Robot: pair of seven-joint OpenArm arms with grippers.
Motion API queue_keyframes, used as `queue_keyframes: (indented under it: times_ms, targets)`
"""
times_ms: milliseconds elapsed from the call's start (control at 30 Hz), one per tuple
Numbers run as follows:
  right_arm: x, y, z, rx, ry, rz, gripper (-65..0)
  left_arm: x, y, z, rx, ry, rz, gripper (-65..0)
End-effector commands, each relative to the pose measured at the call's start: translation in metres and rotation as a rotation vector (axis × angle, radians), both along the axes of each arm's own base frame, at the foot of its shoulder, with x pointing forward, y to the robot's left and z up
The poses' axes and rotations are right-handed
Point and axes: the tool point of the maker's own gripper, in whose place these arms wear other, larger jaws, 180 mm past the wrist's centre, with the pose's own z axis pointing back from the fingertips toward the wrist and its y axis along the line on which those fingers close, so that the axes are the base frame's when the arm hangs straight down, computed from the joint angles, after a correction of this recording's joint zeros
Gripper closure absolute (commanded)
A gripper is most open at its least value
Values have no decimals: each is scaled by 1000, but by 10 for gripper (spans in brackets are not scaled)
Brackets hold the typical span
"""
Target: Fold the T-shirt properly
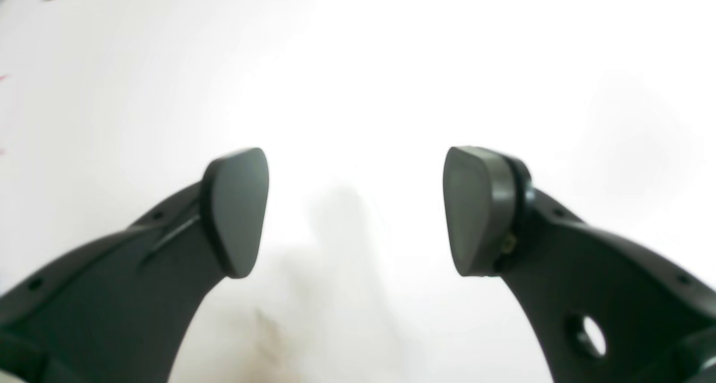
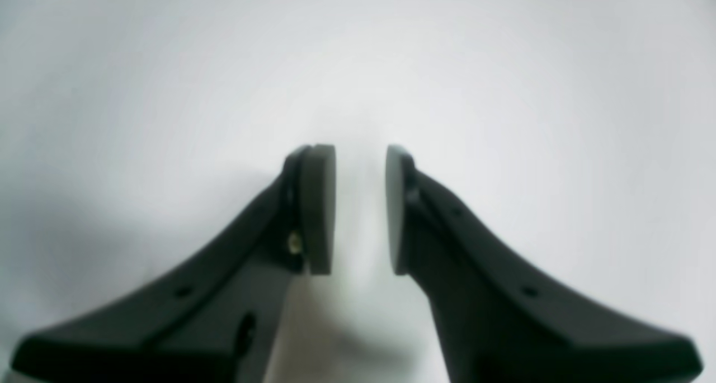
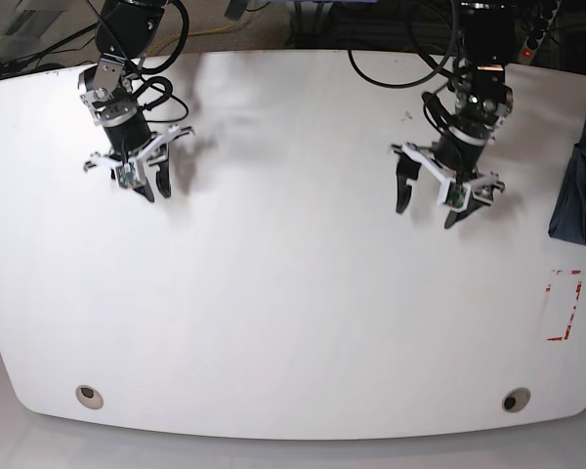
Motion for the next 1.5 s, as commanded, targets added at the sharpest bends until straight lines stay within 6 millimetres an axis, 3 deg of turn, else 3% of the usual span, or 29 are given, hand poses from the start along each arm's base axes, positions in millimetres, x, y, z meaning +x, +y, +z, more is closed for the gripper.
queue_keyframes:
  times_ms: [0, 167, 333, 667, 867, 1033, 1233, 1400, 1467]
  targets:
    - [-6, -2, 20, 37, -66, 15, -151, -25, -4, 5, -15, 2, 13, -447]
    - [-52, -9, 2, 86, 24, 4, -151, -94, -5, -12, -23, 132, 62, -446]
    - [-95, -13, -6, 130, 101, -5, -147, -150, -2, -24, -14, 254, 99, -449]
    - [-205, -2, -5, 229, 305, -33, -146, -271, 2, -43, -19, 557, 184, -447]
    - [-265, 1, -22, 274, 465, -77, -146, -315, 2, -52, -19, 674, 206, -447]
    - [-320, 1, -63, 315, 643, -133, -146, -350, 4, -88, -22, 794, 229, -449]
    - [-353, 4, -122, 342, 806, -153, -144, -372, 6, -144, -36, 904, 262, -447]
    - [-353, 2, -168, 336, 888, -181, -144, -374, 8, -196, -44, 985, 279, -446]
    - [-350, 3, -178, 337, 904, -185, -144, -374, 18, -208, -27, 1006, 279, -446]
